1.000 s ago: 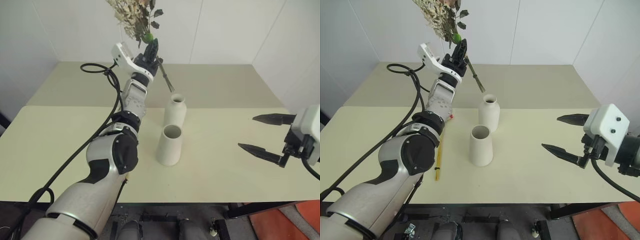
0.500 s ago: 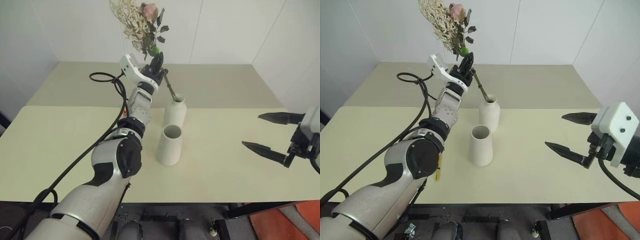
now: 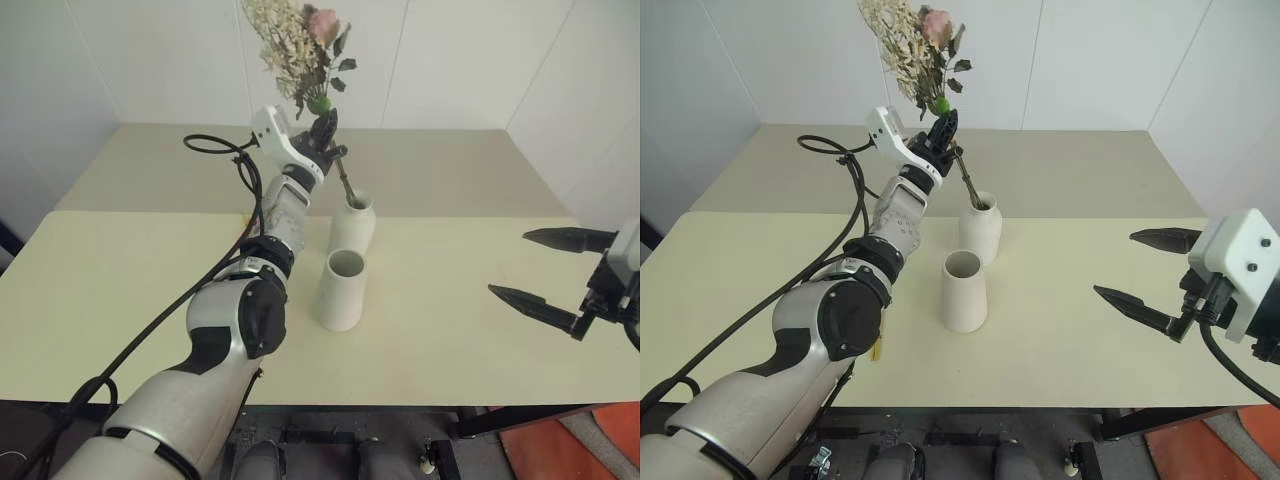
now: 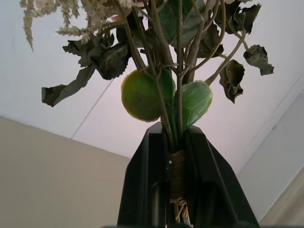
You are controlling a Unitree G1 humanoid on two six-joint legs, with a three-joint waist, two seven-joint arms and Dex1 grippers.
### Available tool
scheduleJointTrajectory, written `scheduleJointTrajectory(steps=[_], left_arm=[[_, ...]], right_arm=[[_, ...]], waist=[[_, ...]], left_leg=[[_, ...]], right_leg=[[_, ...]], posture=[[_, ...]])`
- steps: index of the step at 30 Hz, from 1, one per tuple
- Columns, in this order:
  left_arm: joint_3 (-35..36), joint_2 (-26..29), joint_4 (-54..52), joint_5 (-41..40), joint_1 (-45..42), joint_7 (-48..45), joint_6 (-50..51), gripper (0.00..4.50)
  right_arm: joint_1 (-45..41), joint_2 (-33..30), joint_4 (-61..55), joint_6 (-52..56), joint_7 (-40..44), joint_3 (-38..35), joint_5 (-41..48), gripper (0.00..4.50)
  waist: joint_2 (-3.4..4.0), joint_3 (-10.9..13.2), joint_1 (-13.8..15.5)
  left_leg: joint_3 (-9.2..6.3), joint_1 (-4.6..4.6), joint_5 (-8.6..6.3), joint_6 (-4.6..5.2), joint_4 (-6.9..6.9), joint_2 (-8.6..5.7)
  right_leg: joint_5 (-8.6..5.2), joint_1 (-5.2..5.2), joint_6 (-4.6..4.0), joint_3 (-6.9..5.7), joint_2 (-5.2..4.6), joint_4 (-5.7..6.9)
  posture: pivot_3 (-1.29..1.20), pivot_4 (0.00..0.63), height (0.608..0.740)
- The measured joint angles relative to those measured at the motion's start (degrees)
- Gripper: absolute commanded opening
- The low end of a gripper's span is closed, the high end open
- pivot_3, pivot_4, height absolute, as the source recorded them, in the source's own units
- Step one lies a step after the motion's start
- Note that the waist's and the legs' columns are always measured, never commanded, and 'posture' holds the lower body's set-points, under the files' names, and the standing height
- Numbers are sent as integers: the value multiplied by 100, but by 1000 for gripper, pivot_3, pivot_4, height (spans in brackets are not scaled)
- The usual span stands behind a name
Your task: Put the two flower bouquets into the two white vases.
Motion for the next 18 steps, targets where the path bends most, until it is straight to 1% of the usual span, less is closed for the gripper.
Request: scheduleJointTrajectory(steps=[5, 12, 18], left_arm=[[-320, -98, 57, 425, 8, 19, -86, 139], [-536, -94, 60, 731, 8, 94, -238, 139], [-670, -123, 59, 869, 34, -497, -494, 139]], right_arm=[[20, 49, -90, 53, -78, -69, 45, 4500], [116, 49, -238, 144, -172, -217, 136, 4500], [176, 49, -252, 171, -215, -250, 160, 4500]], waist=[[0, 0, 2], [0, 0, 1], [0, 0, 5]], left_leg=[[0, -2, 0, 0, -1, -1], [0, -1, 0, 0, 0, -1], [0, -3, 0, 0, -1, -1]], right_leg=[[0, -1, 0, 0, 0, -2], [0, -1, 1, 1, 0, 1], [0, -2, 1, 1, 0, -3]], posture=[[0, 150, 740], [0, 150, 740], [0, 150, 740]])
